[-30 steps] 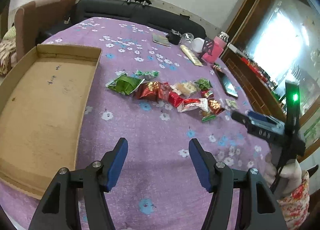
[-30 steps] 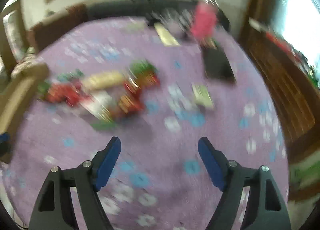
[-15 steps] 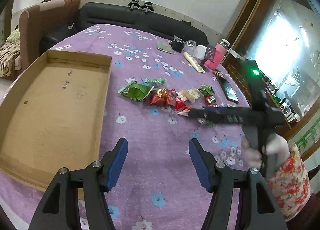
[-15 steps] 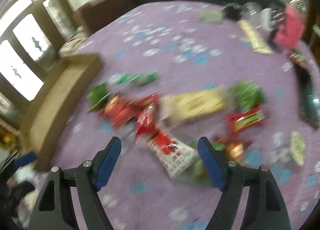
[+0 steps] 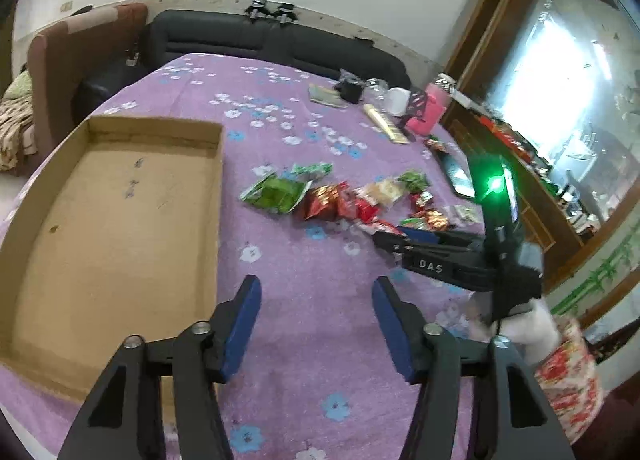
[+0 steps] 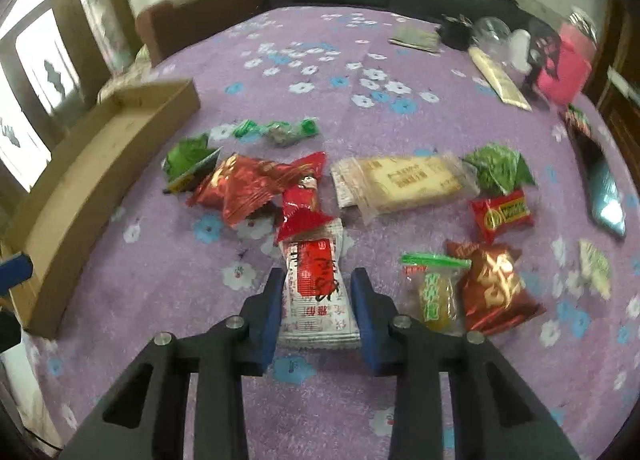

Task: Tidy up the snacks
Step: 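Grasp the green packet with the left gripper while the right holds the white-and-red packet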

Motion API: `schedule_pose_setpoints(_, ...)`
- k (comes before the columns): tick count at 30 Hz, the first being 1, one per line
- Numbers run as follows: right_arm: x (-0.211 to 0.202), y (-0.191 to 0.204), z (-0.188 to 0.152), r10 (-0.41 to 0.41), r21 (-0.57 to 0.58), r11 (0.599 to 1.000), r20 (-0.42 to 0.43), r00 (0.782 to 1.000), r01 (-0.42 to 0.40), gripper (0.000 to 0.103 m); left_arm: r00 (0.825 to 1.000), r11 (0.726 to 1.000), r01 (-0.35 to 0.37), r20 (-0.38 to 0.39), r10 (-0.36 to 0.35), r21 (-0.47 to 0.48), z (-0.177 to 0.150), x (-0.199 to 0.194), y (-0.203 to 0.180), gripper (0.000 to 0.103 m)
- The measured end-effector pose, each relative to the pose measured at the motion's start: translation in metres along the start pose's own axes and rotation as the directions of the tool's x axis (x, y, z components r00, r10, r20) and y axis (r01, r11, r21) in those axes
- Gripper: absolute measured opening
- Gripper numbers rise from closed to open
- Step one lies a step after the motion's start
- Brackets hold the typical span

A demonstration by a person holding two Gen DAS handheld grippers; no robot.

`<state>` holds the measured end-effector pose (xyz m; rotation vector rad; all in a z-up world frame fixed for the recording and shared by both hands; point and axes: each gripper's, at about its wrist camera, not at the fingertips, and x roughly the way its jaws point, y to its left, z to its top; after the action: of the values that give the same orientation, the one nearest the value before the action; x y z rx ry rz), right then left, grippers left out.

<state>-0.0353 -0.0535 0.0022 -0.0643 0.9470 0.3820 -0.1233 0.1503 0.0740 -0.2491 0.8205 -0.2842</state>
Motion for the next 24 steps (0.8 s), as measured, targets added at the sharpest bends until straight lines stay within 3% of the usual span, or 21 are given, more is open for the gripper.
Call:
schedule_pose_setpoints(4, -0.005, -0.014, -0.006, 0.030, 0.066, 0.997, 0.061, 0.998, -0.034, 0.032, 1.000, 0.999, -0.017, -0.020, 0.018, 0.035, 0.022, 0.015, -0.007, 0.060)
schedule_pose_setpoints(8, -0.007, -0.024, -0.007, 0.059, 0.109, 0.992, 0.090, 0.994, -0.068, 0.032, 0.994, 0.992, -0.089, -0.048, 0.093, 0.089, 0.048, 0.048, -0.015, 0.060)
schedule_pose_setpoints(13, -0.006, -0.027, -0.007, 0.088, 0.122, 0.988, 0.080, 0.993, -0.097, 0.032, 0.984, 0.983, -0.144, -0.093, 0.154, 0.113, 0.084, 0.098, -0.007, 0.059)
schedule_pose_setpoints(15, -0.006, -0.028, -0.007, 0.098, 0.124, 0.986, 0.079, 0.992, -0.108, 0.032, 0.979, 0.986, -0.141, -0.139, 0.152, 0.087, 0.093, 0.118, 0.005, 0.049)
schedule_pose_setpoints(19, -0.005, -0.031, -0.006, 0.112, 0.133, 0.984, 0.073, 0.991, -0.121, 0.032, 0.970, 0.990, -0.131, -0.198, 0.138, 0.046, 0.094, 0.137, 0.022, 0.038)
schedule_pose_setpoints(24, -0.004, -0.031, -0.006, 0.123, 0.135, 0.982, 0.069, 0.990, -0.131, 0.032, 0.971, 0.990, -0.129, -0.196, 0.136, 0.049, 0.088, 0.140, 0.024, 0.040)
